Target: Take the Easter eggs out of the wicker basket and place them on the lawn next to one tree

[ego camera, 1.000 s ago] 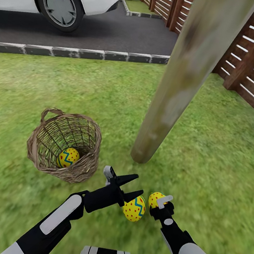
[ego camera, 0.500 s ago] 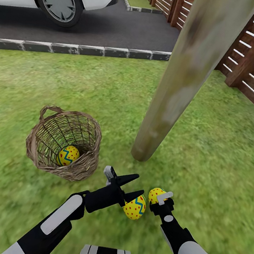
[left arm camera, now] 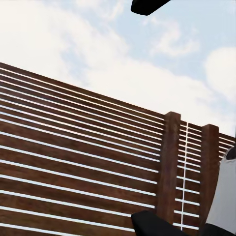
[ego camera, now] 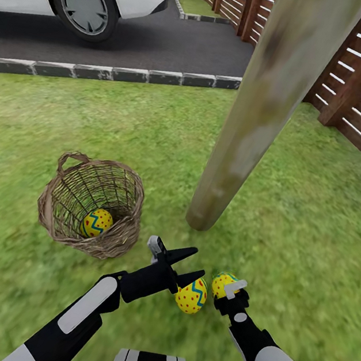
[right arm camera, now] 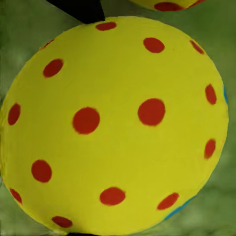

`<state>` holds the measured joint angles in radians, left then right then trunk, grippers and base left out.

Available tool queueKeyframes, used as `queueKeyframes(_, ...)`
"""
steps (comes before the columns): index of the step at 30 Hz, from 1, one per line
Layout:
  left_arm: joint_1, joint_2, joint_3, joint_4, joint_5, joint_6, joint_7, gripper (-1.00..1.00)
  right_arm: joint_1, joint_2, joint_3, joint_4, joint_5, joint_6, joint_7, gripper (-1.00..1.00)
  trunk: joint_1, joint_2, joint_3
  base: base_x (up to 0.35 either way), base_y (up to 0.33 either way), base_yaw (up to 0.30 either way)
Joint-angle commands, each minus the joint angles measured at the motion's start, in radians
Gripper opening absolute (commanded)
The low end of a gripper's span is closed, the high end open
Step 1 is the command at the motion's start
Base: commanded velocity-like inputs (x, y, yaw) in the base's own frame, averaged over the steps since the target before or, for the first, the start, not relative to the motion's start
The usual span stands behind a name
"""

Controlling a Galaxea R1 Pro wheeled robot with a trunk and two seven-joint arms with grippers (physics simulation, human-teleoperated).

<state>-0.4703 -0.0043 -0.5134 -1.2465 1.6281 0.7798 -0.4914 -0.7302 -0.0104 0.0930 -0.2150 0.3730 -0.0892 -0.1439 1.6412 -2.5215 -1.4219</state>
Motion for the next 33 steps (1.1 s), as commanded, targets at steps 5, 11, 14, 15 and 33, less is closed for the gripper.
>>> queueKeyframes(5, -0.001, 0.000, 0.001, 0.002, 0.004, 0.005, -0.001, 1.00, 0.000, 0.000, 0.014, 0.013, -0.006, -0.001, 0.021, 1.00, 0.000, 0.000, 0.003, 0.000, 0.000, 0.000)
queueKeyframes(11, -0.001, 0.000, 0.001, 0.001, 0.004, 0.005, -0.001, 1.00, 0.000, 0.001, 0.014, 0.013, -0.006, -0.001, 0.021, 1.00, -0.001, 0.000, 0.007, 0.000, 0.000, 0.000)
queueKeyframes(14, -0.001, 0.000, 0.000, 0.001, 0.004, 0.005, -0.001, 1.00, 0.000, 0.001, 0.014, 0.013, -0.006, -0.001, 0.021, 1.00, -0.002, 0.001, 0.015, 0.000, 0.000, 0.000)
queueKeyframes(15, -0.001, 0.001, 0.001, 0.001, 0.004, 0.005, -0.001, 1.00, 0.000, 0.001, 0.014, 0.013, -0.006, -0.001, 0.021, 1.00, -0.002, 0.001, 0.015, 0.000, 0.000, 0.000)
queueKeyframes(33, -0.001, 0.000, 0.000, 0.001, 0.003, 0.005, -0.001, 1.00, 0.000, -0.002, 0.013, 0.004, -0.006, -0.010, 0.020, 1.00, -0.007, 0.004, 0.065, 0.000, 0.000, 0.000)
